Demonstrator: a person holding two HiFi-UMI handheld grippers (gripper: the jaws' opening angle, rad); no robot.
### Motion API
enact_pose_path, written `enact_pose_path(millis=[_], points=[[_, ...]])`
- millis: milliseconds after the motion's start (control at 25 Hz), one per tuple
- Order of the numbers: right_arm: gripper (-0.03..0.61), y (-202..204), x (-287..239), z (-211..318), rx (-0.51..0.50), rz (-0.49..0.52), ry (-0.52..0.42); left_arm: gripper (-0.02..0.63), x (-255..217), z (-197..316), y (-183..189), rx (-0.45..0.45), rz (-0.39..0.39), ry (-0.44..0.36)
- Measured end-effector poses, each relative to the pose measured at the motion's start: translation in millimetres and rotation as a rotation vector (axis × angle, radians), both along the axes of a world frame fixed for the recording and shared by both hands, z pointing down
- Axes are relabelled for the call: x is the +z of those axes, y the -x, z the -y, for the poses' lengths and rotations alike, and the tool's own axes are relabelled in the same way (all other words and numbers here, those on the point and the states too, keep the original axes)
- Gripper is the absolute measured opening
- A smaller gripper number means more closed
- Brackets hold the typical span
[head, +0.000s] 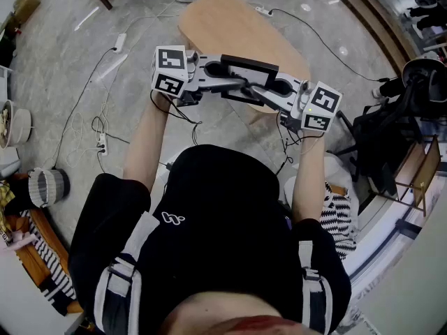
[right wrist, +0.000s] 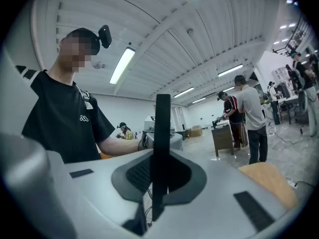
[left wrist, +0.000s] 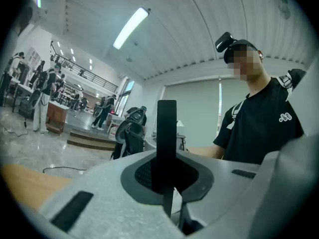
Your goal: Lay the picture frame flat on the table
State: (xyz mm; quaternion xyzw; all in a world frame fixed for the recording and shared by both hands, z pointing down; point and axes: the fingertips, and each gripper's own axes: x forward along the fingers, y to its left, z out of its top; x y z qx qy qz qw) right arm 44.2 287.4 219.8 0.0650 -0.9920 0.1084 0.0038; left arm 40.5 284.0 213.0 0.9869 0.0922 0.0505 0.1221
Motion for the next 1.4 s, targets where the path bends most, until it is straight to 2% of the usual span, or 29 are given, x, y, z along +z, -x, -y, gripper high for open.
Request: enact_pose_path(millis=[320,600,880,1040,1200,1400], points=[[0.026,-0.4,-4.3,3.8,0.002,0.052,0.019,0.015,4.6,0.9,-4.5,-0.026,0.013,0.026],[0.021,3.3,8.5,-4.4,-0.054,0.039,0.023,0.015,18.2,-8.5,-1.0,-0.081,0.031,0.014],[0.021,4.4,14.2,10.8,-0.101,0.035,0.022,0.015,22.8,6.7,-0.4,-0.124,0.049,0.016],[0.021,6.8,27.6,18.7,-0.094,0.036,0.032,0.015,35.7,14.3,2.5,-0.139,0.051,0.019],[0.021,15.6,44.6,42.6,-0.069,0.024,0.057,0.015,52.6,38.0,12.3,-0.132,0.042,0.041],[0.021,24.8,68.3,108.8,-0.007,0.022,0.132,0.015,75.4,103.7,22.5,-0.093,0.037,0.110]])
